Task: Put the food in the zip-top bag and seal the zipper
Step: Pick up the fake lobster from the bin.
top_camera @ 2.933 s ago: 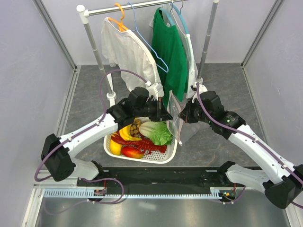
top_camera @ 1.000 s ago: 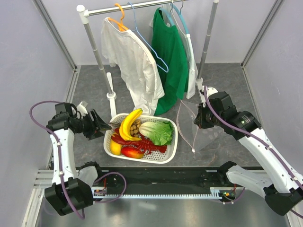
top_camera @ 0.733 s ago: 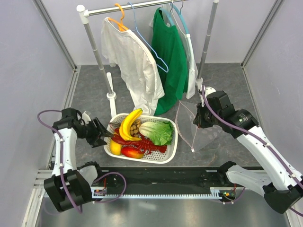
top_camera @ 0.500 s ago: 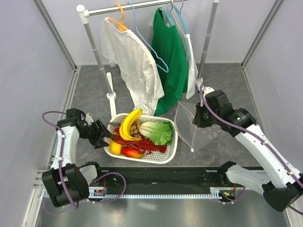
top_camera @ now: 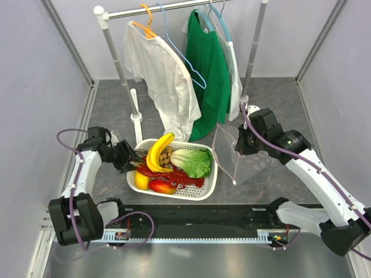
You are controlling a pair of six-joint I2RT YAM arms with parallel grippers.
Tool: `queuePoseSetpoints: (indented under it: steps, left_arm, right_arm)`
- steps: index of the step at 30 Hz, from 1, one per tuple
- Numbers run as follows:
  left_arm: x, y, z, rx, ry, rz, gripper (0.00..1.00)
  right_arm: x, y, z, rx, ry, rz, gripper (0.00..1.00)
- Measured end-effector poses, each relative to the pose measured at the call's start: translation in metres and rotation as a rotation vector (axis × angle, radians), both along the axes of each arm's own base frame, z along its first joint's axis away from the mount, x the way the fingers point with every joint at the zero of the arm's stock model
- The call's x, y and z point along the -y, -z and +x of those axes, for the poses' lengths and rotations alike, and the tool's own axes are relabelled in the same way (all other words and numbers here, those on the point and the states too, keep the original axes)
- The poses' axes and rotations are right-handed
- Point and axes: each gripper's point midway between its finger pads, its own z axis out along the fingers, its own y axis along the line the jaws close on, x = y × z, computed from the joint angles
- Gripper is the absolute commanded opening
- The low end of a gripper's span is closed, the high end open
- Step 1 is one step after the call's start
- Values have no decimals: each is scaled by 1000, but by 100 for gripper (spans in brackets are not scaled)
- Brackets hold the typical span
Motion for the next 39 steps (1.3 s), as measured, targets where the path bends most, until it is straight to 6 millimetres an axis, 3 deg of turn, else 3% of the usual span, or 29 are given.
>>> queuePoseSetpoints:
  steps: [9, 17, 20, 25, 39]
  left_arm:
    - [8, 10, 4, 3, 21, 3, 46]
    - [6, 13, 5, -8, 17, 20, 2]
    - [5, 4, 6, 14, 19, 26, 2]
    - [0, -29, 12, 98, 38, 78, 2]
    - [-21, -97, 2, 218, 92, 250, 2]
  right_arm:
    - [0, -2, 1, 6, 2, 1, 0]
    - [1, 0, 3, 1, 5, -5, 0]
    - [1, 0, 3, 1, 5, -5, 0]
    - [1, 0, 3, -1, 5, -7, 0]
    - [1, -1, 4, 7, -2, -10, 0]
